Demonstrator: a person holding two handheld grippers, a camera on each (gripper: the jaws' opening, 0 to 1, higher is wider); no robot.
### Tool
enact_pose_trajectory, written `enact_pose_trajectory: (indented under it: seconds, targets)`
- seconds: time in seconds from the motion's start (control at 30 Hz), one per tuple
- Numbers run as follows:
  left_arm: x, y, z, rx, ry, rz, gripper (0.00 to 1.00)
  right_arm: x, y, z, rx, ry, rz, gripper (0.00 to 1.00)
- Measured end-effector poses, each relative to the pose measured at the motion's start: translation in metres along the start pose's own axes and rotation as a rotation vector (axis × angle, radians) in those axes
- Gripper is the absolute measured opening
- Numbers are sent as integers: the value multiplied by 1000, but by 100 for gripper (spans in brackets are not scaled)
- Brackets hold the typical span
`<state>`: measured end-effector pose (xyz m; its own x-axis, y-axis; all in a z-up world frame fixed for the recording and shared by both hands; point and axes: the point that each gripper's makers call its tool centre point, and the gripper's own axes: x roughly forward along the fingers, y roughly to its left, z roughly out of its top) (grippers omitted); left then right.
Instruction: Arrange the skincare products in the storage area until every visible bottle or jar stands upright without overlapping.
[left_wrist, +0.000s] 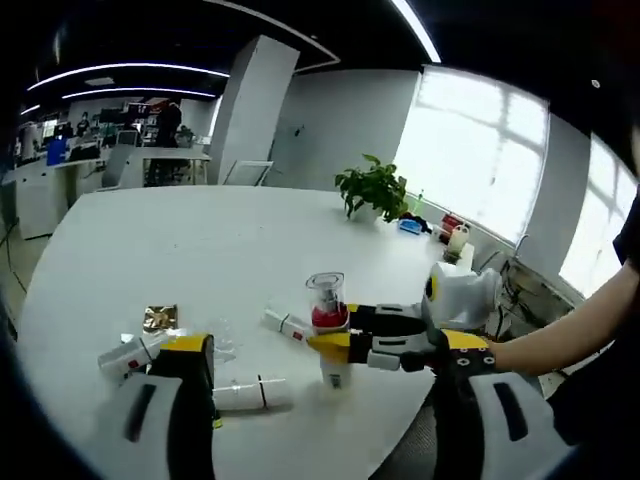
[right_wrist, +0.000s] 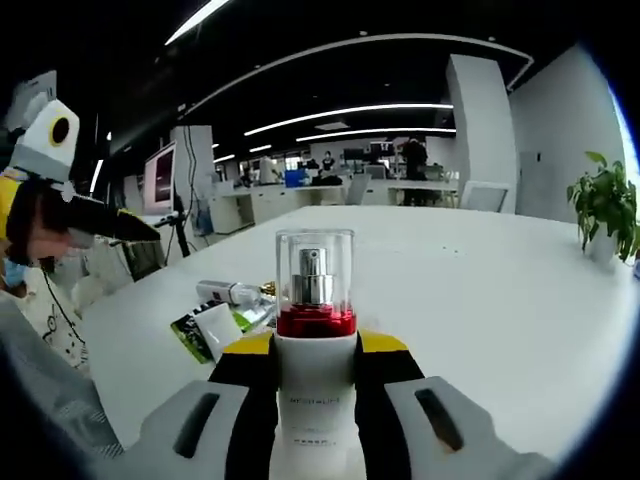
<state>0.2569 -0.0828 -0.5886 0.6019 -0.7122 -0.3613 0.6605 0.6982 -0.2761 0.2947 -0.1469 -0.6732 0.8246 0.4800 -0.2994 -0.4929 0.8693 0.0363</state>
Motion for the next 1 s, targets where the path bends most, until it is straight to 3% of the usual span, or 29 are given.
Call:
enact_pose_trajectory:
  seconds: [0.43,0.63,1.0]
  targets:
    - [61,-8,-26,-35,89,-92,66,-11,9,-1,-44,14,44,28]
    - [67,-16,-24,-41,76,-105,60,-12,10,-1,-51,19,57,28]
    - [73,-19,-33,-7,106,-116,42,-15,15,5,-56,11,67,28]
